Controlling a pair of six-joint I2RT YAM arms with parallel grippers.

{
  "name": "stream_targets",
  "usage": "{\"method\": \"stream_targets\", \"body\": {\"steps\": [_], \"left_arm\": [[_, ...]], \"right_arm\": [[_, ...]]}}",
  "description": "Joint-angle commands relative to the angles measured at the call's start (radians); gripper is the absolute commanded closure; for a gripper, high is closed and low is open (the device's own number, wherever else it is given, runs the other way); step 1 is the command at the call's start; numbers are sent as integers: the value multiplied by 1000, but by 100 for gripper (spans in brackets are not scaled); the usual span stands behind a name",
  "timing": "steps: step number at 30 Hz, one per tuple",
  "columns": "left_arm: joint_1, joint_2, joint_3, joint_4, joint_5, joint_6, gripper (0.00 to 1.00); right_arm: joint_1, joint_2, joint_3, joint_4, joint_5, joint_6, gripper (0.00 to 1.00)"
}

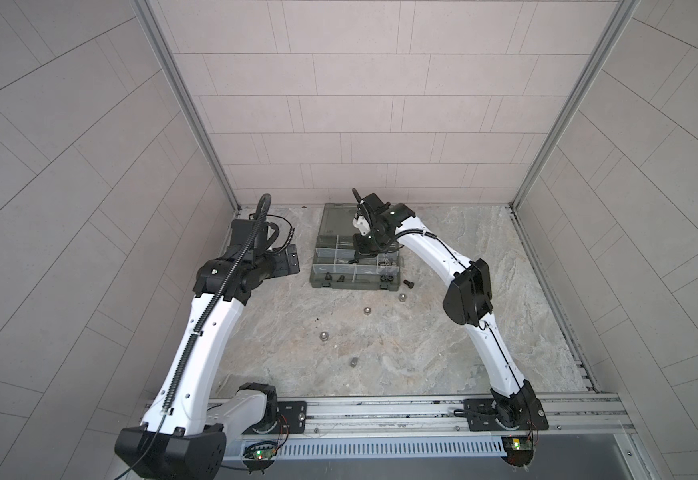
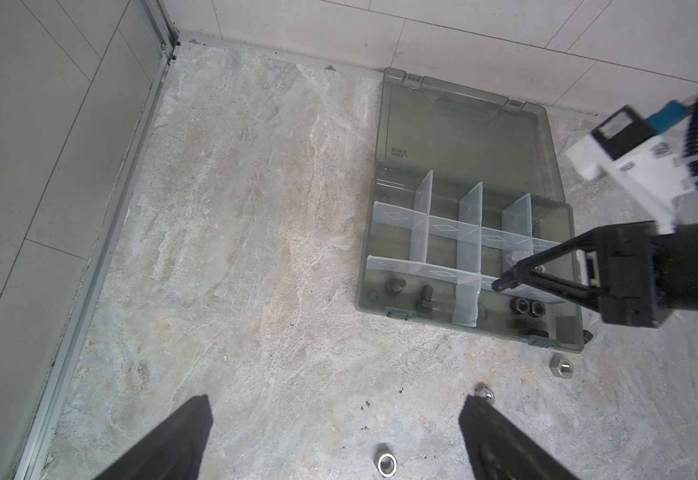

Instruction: Sort the screws and nuts into containers

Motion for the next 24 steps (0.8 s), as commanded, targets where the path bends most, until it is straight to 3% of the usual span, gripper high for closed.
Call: {"method": "stream_targets", "body": {"steps": [1, 8, 13, 20, 24], "left_arm": [[6, -26, -9, -57, -40, -3, 0], [8, -49, -40, -52, -39, -7, 0], [15, -42, -39, -48, -33, -7, 0], [32, -10, -45, -1, 39, -6, 0], [32, 26, -39, 43, 94, -3, 0]], "right_arm": [[18, 45, 32, 48, -50, 49, 100], [34, 86, 46, 57, -64, 46, 98], [27, 53, 49, 20, -56, -2, 70], [-36, -88, 19, -112, 53, -68, 70], [-80, -226, -158, -145, 165, -115, 74]]}}
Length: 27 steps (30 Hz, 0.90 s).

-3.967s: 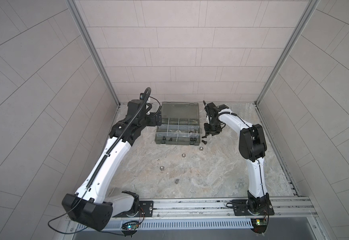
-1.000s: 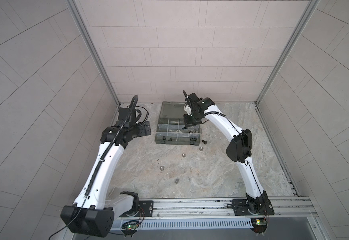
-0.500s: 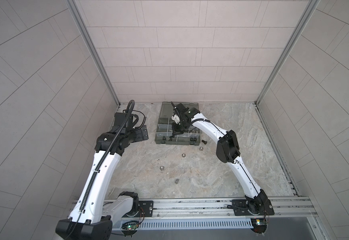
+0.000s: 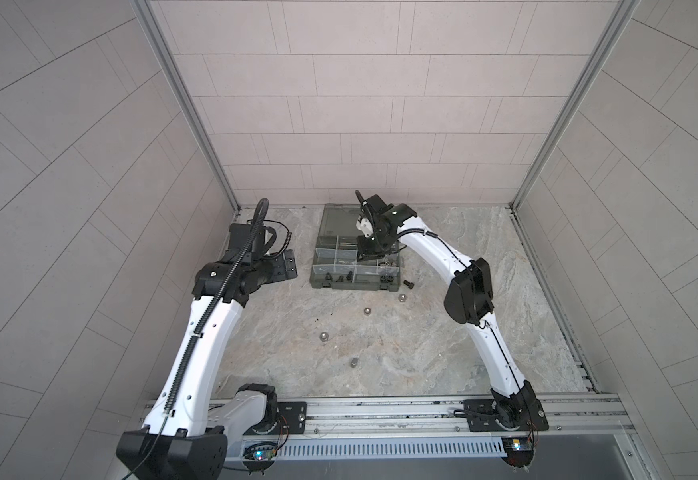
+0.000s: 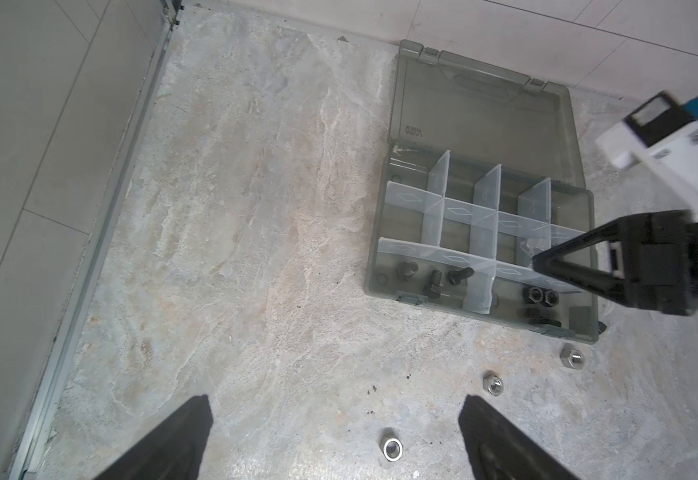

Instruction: Sort the screws and nuts into containers

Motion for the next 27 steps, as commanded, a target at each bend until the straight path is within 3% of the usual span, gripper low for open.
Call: {"method": "stream_targets", "body": {"steps": [1, 8, 11, 27], "left_arm": [[6, 29, -4, 55, 67, -2, 0], [1, 121, 13, 127, 206, -17, 0], [-7, 159, 31, 135, 232, -19, 0], [-27, 207, 66, 165, 235, -17, 0]], "right_arm": [[-43, -167, -137, -77, 130, -56, 74], [-141, -336, -576, 74, 132, -19, 74], [-161, -339, -658, 111, 112, -22, 72], [-163, -201, -613, 124, 136, -102, 67]]}}
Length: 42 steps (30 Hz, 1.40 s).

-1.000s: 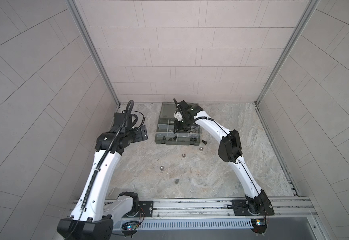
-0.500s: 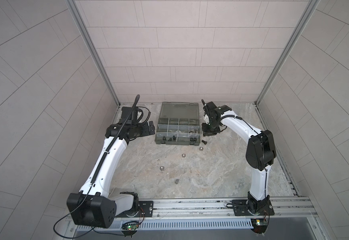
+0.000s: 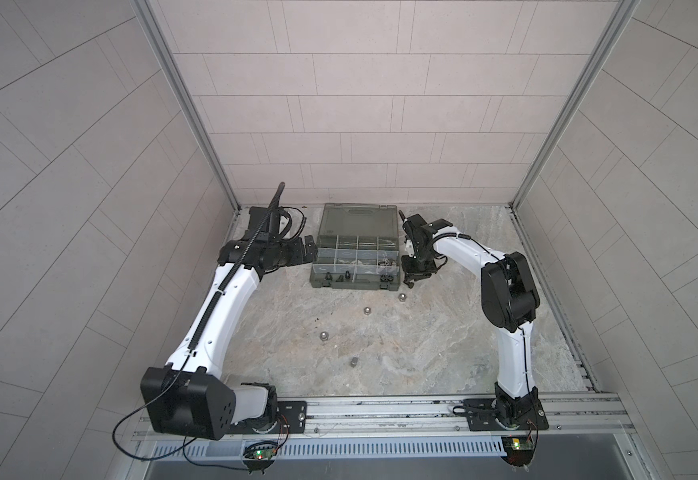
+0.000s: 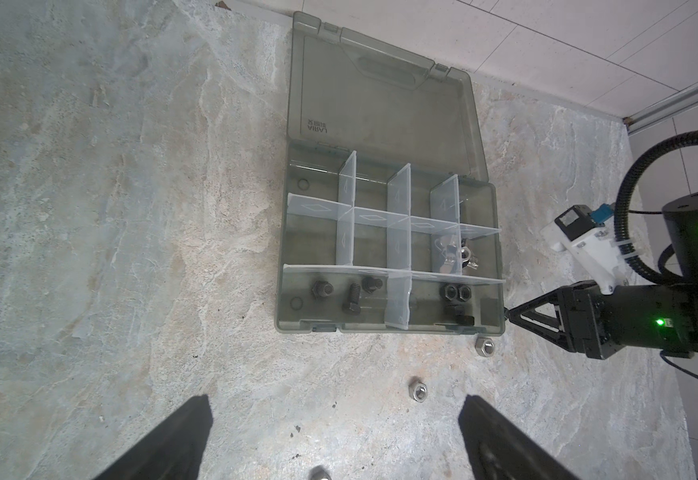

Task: Sort the screws and nuts into containers
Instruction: 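Lower the right gripper around the black hex bolt and close it, then carry the black bolt with the right gripper over a box compartment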

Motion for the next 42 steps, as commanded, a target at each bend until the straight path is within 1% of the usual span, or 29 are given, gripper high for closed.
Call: {"method": "stream_targets", "body": {"steps": [1, 11, 14, 21, 22, 24, 28, 33, 39, 42], "left_arm": [[-3, 3, 29, 7, -6, -2, 0], [-3, 8, 37, -7, -20, 16, 0], [-3, 9, 37, -6, -18, 17, 0], [-2, 1, 24, -7, -17, 16, 0], [-3, -1, 22, -7, -15, 17, 0], [-3, -7, 16, -7, -16, 17, 0], [-2, -16, 10, -9, -17, 17, 0], [-2, -23, 3, -9, -16, 15, 0], [-3, -31, -5, -13, -16, 13, 0], [-3, -37, -12, -13, -19, 14, 0]], "right_arm": [[3, 37, 24, -12, 33, -37, 67], [3, 102, 46, -15, 54, -66, 67], [3, 114, 45, -20, 56, -66, 68], [3, 116, 30, -45, 65, -63, 91], [3, 113, 28, -53, 73, -61, 94], [3, 101, 19, -64, 80, -62, 96], [3, 57, -4, -74, 92, -60, 97], [3, 16, 24, -107, 96, -54, 99], [8, -30, 110, -153, 70, -36, 99], [20, -35, 181, -175, 47, -21, 99]]}}
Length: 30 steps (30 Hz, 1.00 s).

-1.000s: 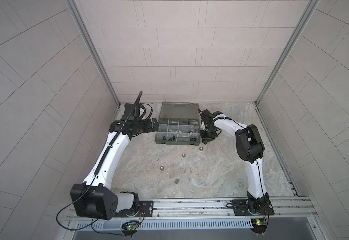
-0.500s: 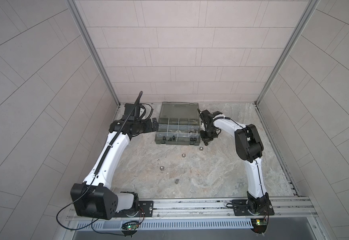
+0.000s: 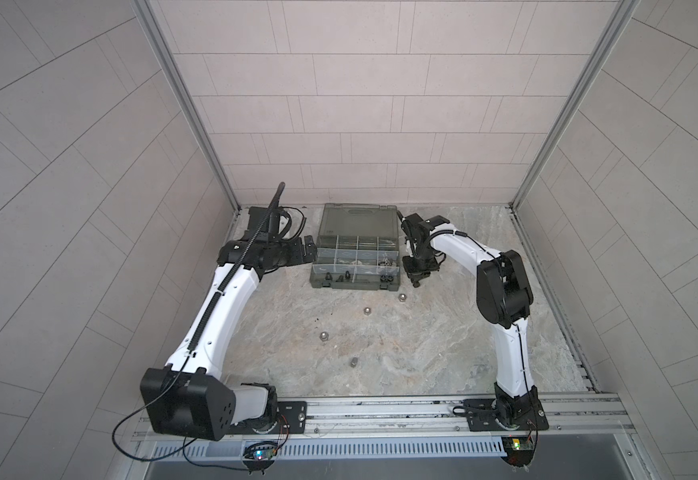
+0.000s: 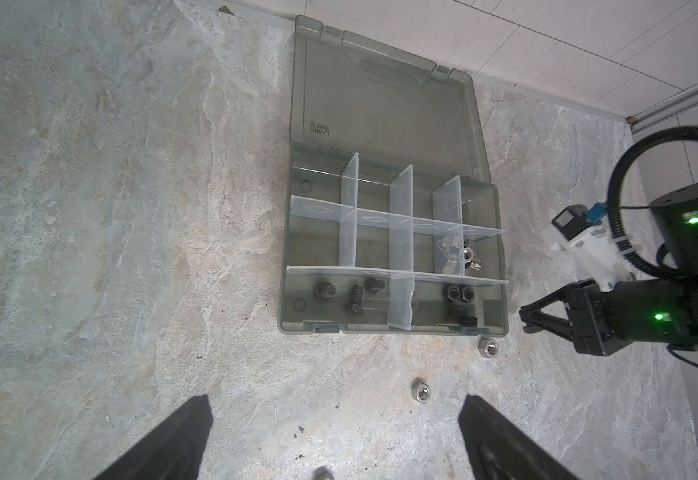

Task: Sort the screws and nuts into containers
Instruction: 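Carry the black bolt with the right gripper over a box compartment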

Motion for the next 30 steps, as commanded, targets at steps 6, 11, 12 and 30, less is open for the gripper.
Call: {"method": "stream_targets", "body": {"steps": [6, 11, 12, 30], "left_arm": [[-2, -39, -21, -14, -25, 9, 0], [0, -50, -21, -22, -39, 18, 0], [-1, -51, -22, -24, -44, 19, 0], [0, -88, -39, -68, -91, 36, 0]], "right_arm": [[42, -44, 130, 60, -217, 105, 99], [78, 19, 175, 192, -358, 199, 99], [89, 40, 201, 200, -367, 204, 99], [200, 296, 514, 153, -418, 185, 98]]}}
